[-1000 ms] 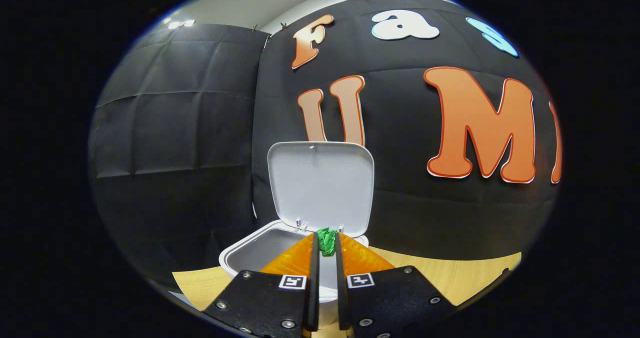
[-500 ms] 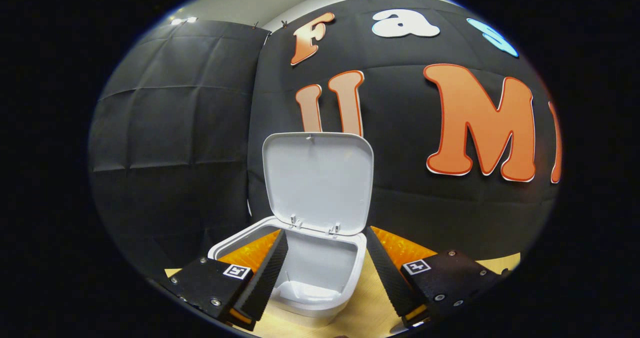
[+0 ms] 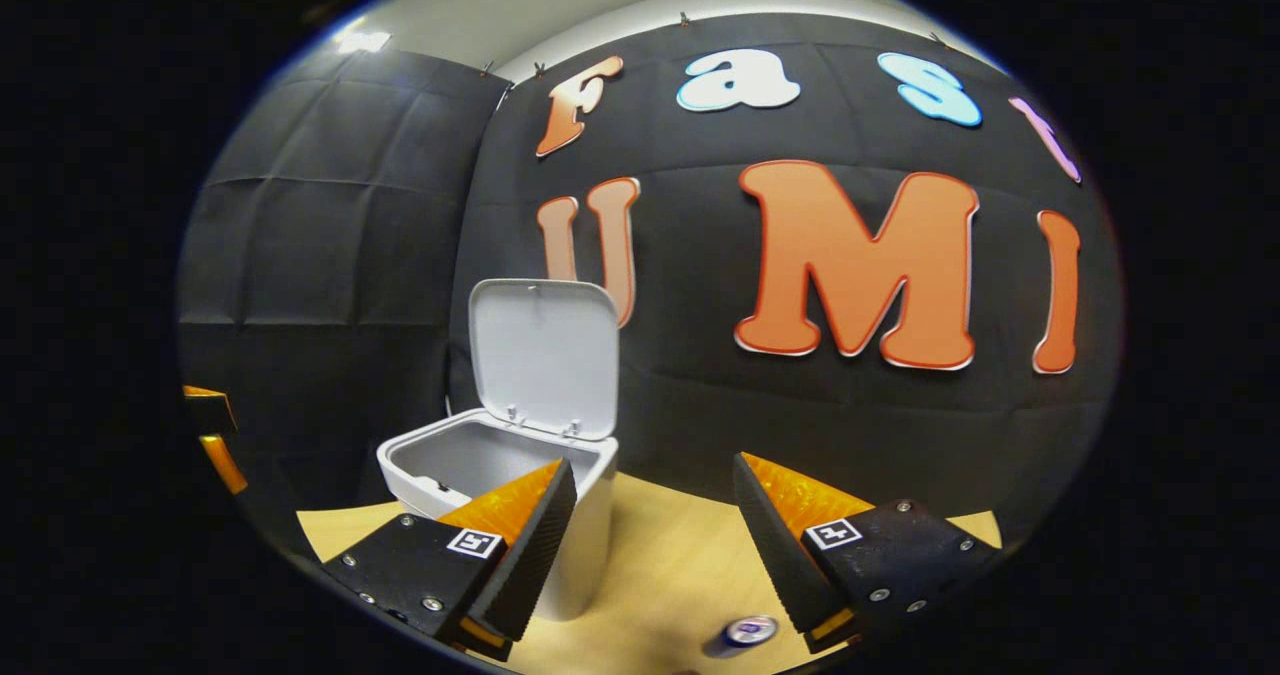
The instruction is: Press the lid of the desktop garbage bin to open it, pick up the crumpled paper on the desktop and throw it into the bin, then pick up the pop can on the desktop and drop it into the bin, and finally close the garbage bin lid.
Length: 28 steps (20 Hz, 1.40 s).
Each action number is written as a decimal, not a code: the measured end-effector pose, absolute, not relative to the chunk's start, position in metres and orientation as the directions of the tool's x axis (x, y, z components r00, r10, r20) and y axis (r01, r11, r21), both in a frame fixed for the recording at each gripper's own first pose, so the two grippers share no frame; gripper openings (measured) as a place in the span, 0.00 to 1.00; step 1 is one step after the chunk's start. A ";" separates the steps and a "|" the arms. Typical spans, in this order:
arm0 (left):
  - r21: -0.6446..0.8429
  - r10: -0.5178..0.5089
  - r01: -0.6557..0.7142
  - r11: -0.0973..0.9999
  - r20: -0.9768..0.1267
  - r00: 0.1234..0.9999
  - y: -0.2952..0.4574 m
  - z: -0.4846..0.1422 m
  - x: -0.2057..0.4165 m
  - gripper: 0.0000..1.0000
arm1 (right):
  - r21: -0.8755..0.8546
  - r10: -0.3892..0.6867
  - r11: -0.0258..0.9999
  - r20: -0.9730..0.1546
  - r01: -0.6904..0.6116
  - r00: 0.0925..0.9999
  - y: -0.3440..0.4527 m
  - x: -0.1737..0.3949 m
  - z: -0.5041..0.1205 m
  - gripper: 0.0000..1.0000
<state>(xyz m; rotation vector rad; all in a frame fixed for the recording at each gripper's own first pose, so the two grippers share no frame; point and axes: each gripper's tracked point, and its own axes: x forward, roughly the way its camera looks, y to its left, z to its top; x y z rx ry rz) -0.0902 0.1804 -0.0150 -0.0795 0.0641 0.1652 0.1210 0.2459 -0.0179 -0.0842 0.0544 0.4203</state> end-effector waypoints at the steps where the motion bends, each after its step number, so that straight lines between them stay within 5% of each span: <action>1: -0.073 0.131 -0.137 0.988 -0.077 0.988 0.167 -0.020 -0.082 0.94 | -0.076 0.381 0.920 -0.065 -0.385 0.922 0.230 0.119 -0.015 0.94; 14: 0.007 -0.156 0.159 0.987 -0.152 0.976 0.020 -0.116 -0.001 0.94 | -0.089 0.058 0.994 -0.057 -0.063 0.997 0.041 0.063 -0.006 0.94; 28: 0.035 -0.198 0.236 0.971 -0.433 0.879 -0.049 -0.314 0.089 0.98 | -0.133 -0.107 0.987 -0.160 0.086 0.981 -0.023 0.017 -0.026 0.94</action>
